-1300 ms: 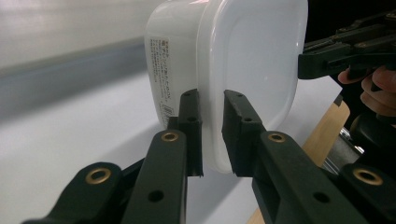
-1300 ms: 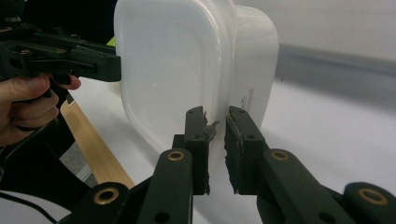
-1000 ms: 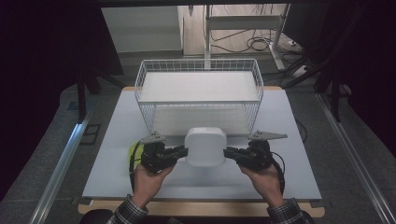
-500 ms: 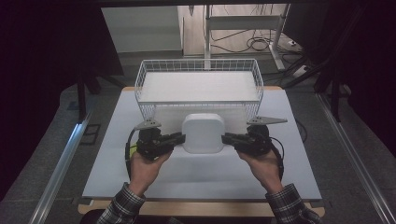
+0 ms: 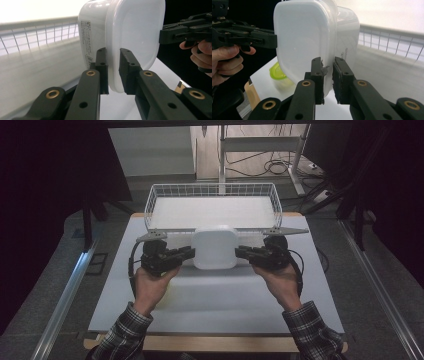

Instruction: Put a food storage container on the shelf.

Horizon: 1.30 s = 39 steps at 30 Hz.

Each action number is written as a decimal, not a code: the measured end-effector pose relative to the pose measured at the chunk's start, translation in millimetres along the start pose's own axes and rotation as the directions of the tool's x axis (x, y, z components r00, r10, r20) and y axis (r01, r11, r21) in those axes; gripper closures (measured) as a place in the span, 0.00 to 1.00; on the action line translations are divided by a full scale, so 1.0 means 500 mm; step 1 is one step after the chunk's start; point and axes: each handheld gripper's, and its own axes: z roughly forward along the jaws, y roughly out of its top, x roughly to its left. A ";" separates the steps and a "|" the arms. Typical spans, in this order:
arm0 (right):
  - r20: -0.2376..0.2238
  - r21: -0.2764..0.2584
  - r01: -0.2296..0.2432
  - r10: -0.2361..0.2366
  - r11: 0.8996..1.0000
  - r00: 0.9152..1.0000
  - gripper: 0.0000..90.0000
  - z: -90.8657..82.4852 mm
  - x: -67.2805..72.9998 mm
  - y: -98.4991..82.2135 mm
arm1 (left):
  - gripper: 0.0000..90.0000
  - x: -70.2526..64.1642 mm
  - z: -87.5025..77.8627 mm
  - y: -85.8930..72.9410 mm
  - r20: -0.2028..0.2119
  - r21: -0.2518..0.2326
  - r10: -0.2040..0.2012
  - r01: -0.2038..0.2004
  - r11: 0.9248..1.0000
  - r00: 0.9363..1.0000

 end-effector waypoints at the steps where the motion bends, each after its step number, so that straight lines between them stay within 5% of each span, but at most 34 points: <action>1: 0.002 -0.003 0.003 -0.003 1.000 1.000 0.89 -0.001 0.000 0.006 | 0.88 0.000 -0.001 0.006 -0.003 -0.002 0.003 -0.003 1.000 1.000; 26: 0.035 -0.064 0.002 0.000 0.998 0.999 0.88 0.017 -0.024 0.132 | 0.88 0.050 0.012 0.137 0.013 -0.033 0.018 -0.018 0.999 1.000; 39: 0.064 -0.058 -0.016 0.020 0.998 0.998 0.88 0.036 -0.052 0.159 | 0.87 0.071 0.041 0.164 0.004 -0.020 -0.002 0.002 1.000 1.000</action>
